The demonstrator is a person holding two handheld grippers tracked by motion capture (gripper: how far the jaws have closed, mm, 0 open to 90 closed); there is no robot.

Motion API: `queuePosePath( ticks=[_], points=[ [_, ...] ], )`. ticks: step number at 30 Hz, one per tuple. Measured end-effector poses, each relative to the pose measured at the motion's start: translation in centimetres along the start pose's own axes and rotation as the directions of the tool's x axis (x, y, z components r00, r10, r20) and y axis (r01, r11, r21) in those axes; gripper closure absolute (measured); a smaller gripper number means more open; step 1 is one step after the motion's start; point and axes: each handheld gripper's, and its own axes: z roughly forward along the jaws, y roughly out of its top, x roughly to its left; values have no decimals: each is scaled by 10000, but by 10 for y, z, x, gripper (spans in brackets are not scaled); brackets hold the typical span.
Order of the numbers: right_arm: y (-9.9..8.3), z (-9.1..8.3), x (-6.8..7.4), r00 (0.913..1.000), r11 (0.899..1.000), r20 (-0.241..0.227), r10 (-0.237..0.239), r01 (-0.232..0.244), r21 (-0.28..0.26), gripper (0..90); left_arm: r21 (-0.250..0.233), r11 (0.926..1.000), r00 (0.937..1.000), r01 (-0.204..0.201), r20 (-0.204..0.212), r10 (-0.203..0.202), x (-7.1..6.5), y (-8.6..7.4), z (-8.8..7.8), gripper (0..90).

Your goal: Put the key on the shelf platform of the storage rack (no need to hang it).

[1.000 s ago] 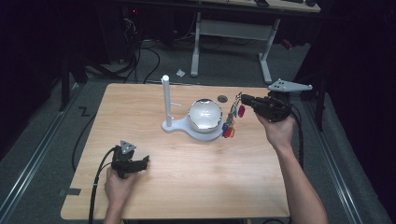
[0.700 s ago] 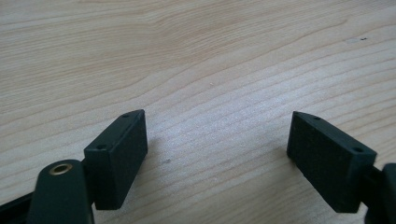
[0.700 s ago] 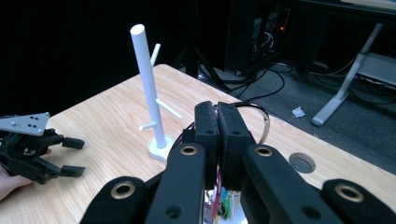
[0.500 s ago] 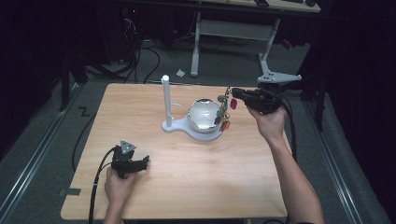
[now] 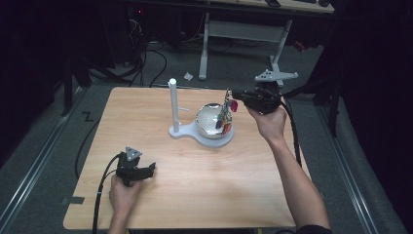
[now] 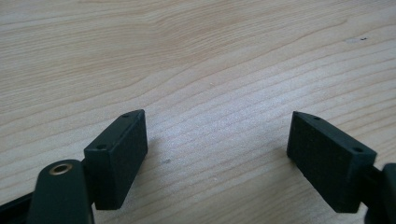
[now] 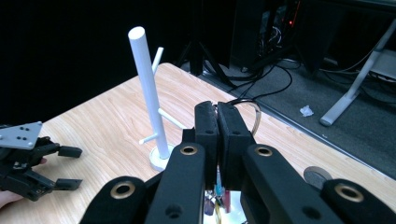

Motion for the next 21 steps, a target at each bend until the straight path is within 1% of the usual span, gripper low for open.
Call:
queuePosePath(
  ticks=[3,5,6,8,12,13,21],
  points=[
    [-1,5,0,10000,10000,43,46,-46,82,888,-2,10000,10000,4,2,-4,0,0,0,206],
    [-2,11,-2,9999,9998,98,91,-92,155,888,-8,10000,10000,7,-3,-7,0,0,0,207],
    [-2,11,-2,9999,9998,98,91,-92,155,888,-8,10000,10000,7,-3,-7,0,0,0,207],
    [-3,17,-4,9997,9996,134,203,-206,214,888,-3,10000,10000,6,3,-6,0,0,0,207],
    [-4,23,-4,9996,9993,214,175,-182,317,888,-9,10000,10000,8,-1,-8,0,0,0,207],
    [-5,27,-5,9995,9992,258,172,-181,365,888,-7,10000,10000,7,2,-7,0,0,0,207],
    [-9,40,-8,9984,9978,449,353,-377,542,888,7,10000,10000,-4,1,4,0,0,0,207]
  ],
)
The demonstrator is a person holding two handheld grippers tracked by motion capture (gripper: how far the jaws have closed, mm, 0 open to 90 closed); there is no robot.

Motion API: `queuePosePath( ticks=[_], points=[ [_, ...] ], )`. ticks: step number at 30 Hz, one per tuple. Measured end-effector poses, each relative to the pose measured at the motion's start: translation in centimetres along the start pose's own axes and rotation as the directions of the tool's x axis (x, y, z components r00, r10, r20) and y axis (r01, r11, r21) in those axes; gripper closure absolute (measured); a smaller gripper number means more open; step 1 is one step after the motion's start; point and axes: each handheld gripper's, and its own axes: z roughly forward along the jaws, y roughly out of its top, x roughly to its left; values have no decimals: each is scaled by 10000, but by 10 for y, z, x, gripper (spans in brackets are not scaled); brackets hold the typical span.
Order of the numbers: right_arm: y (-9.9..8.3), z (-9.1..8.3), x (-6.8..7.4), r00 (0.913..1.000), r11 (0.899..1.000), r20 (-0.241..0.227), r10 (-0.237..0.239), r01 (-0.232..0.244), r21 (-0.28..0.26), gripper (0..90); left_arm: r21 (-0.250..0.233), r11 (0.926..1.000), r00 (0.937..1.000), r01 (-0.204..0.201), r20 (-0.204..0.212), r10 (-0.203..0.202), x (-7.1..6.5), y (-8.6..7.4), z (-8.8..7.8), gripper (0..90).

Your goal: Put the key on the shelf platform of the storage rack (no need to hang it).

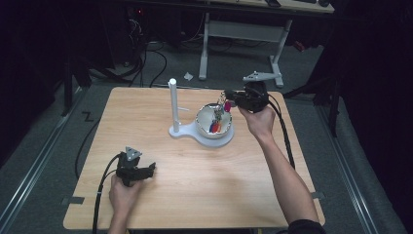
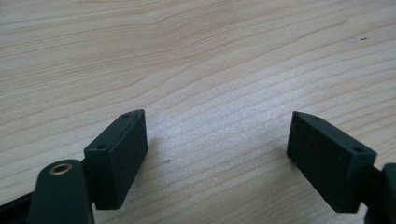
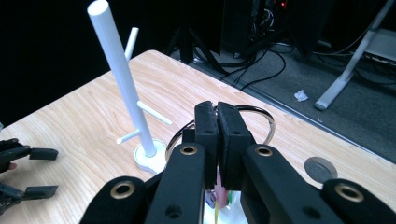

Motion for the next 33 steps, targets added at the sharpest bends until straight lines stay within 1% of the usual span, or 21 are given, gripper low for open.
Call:
queuePosePath(
  ticks=[7,13,19,28,33],
  points=[
    [-5,12,-2,9998,9997,142,161,-164,195,888,-8,10000,10000,1,-4,-1,0,0,0,207],
    [-14,22,-7,9991,9988,267,342,-351,351,887,-17,10000,10000,15,-2,-15,0,0,0,206],
    [-17,26,-7,9987,9983,269,423,-433,388,887,7,10000,10000,1,-12,-1,0,0,0,206],
    [-27,35,-8,9979,9967,270,593,-607,542,887,-14,10000,10000,14,-4,-14,0,0,0,206],
    [-32,40,-7,9979,9960,265,592,-608,659,887,-12,10000,10000,12,-6,-12,0,0,0,206]
  ],
)
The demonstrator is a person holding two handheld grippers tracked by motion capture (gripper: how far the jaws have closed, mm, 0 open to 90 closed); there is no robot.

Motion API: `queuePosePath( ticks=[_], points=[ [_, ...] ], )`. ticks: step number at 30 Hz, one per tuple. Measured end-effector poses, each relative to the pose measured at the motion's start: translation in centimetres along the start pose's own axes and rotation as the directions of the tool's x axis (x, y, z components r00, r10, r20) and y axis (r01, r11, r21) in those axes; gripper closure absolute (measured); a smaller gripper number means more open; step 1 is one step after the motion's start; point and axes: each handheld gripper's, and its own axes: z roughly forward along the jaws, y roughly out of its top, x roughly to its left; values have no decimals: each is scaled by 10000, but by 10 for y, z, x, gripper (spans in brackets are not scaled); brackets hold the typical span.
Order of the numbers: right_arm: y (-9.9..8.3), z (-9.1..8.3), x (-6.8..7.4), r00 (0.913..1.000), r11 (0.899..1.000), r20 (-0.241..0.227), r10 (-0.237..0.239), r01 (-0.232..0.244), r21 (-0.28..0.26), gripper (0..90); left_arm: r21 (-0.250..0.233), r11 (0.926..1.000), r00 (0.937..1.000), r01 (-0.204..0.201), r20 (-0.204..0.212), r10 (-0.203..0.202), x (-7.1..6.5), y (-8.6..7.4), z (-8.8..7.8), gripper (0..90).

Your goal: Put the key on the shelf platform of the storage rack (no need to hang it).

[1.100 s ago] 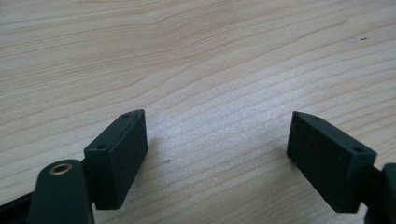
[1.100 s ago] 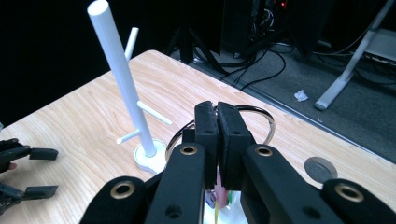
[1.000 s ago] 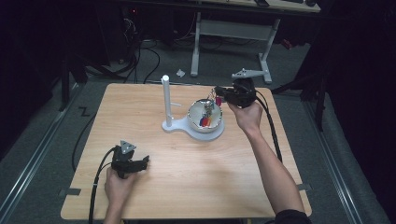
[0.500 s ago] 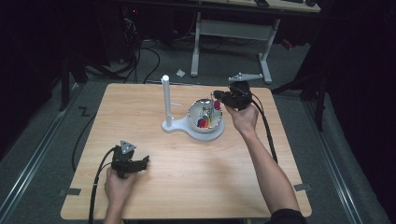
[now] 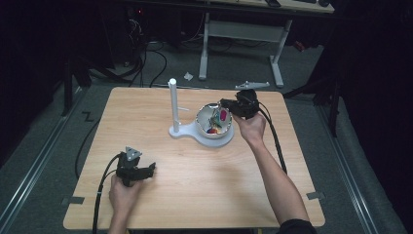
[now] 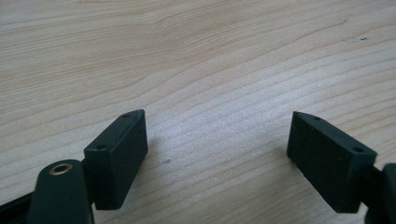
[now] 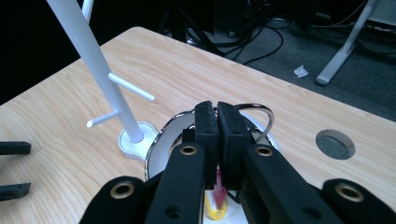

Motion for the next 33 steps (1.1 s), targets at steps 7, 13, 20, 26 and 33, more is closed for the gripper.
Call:
queuePosePath(
  ticks=[7,13,20,26,33],
  points=[
    [-8,8,0,10000,9999,12,-44,44,161,887,2,10000,10000,-1,0,1,0,0,0,206],
    [-13,13,-1,10000,9998,7,5,-5,205,886,3,10000,10000,-4,-3,4,0,0,0,205],
    [-20,19,-1,10000,9996,-46,44,-43,276,886,4,10000,10000,-5,-4,5,0,0,0,205],
    [-26,24,-1,9999,9993,-53,103,-101,370,886,2,10000,10000,-4,-4,4,0,0,0,205],
    [-32,31,-4,9999,9984,34,146,-147,549,885,2,10000,10000,-3,-4,3,0,0,0,205]
  ],
)
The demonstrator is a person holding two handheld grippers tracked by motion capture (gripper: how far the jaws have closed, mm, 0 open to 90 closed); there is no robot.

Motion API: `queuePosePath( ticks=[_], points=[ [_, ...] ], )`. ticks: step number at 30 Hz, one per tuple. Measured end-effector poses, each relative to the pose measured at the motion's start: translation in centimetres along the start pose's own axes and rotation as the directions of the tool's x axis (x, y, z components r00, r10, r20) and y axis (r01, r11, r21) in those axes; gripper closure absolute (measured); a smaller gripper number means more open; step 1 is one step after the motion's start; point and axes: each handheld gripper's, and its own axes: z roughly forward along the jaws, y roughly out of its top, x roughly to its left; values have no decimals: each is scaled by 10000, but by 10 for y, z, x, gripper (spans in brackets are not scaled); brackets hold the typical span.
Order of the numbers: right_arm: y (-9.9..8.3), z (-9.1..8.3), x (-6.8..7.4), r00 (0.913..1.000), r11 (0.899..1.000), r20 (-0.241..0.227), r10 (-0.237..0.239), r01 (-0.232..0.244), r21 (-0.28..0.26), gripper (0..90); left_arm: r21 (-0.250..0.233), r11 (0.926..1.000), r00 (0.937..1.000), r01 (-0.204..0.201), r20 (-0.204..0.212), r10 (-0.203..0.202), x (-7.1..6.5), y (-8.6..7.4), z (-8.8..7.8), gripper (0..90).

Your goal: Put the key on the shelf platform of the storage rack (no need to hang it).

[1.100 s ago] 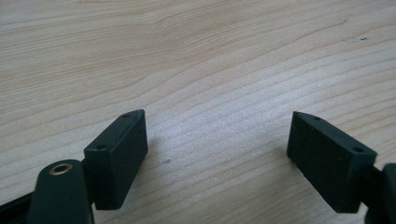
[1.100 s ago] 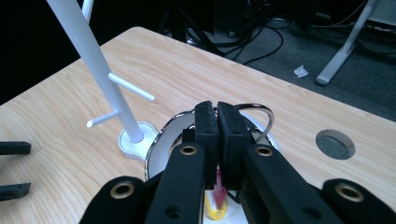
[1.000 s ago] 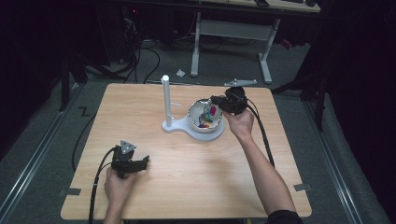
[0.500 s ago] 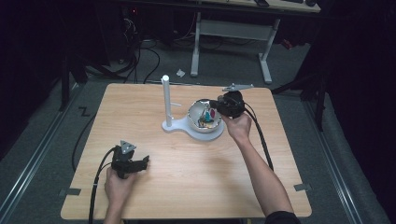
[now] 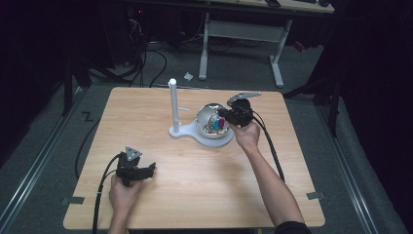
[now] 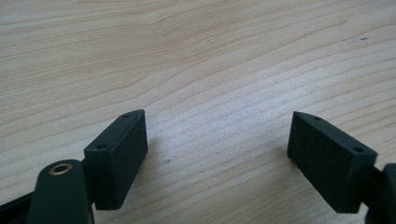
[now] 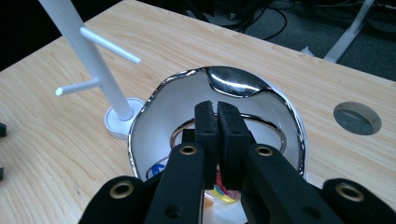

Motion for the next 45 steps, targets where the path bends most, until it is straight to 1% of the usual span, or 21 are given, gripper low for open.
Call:
queuePosePath(
  ticks=[4,8,9,12,13,16,22,26,27,32,33,34,35,36,38,43,44,45],
  points=[
    [-2,5,-1,10000,9999,24,83,-83,60,885,0,10000,10000,0,0,0,0,0,0,205],
    [-3,8,-1,10000,9999,75,64,-64,104,884,2,10000,10000,-2,0,2,0,0,0,205],
    [-4,9,-1,9999,9998,50,139,-139,104,884,1,10000,10000,0,0,0,0,0,0,205],
    [-4,11,-2,9999,9999,74,132,-133,111,884,10,10000,10000,-2,-4,2,0,0,0,205],
    [-4,12,-2,9998,9997,71,207,-208,128,883,13,10000,10000,-5,-4,5,0,0,0,205],
    [-5,14,-2,9998,9997,73,195,-196,129,881,1,10000,10000,-3,2,3,0,0,0,205],
    [-6,18,-2,9994,9993,69,330,-331,167,880,2,10000,10000,-4,2,4,0,0,0,205],
    [-7,19,-2,9996,9995,71,286,-287,117,874,0,10000,10000,-1,1,1,0,0,0,205],
    [-7,19,-2,9993,9992,71,370,-371,117,841,1,10000,10000,-3,2,3,0,0,0,205],
    [-8,18,-3,9991,9991,68,418,-418,42,809,2,10000,10000,-4,0,4,0,0,0,205],
    [-9,18,-3,9991,9991,64,428,-428,-2,797,1,10000,10000,-4,0,4,0,0,0,205],
    [-9,15,-3,9990,9990,109,436,-435,-29,760,4,10000,10000,-8,0,8,0,0,0,205],
    [-9,15,-3,9990,9990,109,436,-435,-29,760,4,10000,10000,-8,0,8,0,0,0,205],
    [-10,11,-4,9991,9990,122,416,-415,-137,733,2,10000,10000,-5,-1,5,0,0,0,205],
    [-11,9,-4,9992,9991,110,396,-394,-173,719,1,10000,10000,-6,-1,6,0,0,0,205],
    [-15,-4,-5,9994,9988,175,302,-295,-399,645,2,10000,10000,-7,-3,7,0,0,0,205],
    [-17,-9,-6,9995,9990,205,249,-241,-373,623,4,10000,10000,-10,-2,10,0,0,0,205],
    [-17,-9,-6,9995,9990,205,249,-241,-373,623,1,10000,10000,-8,-2,8,0,0,0,205]
  ],
)
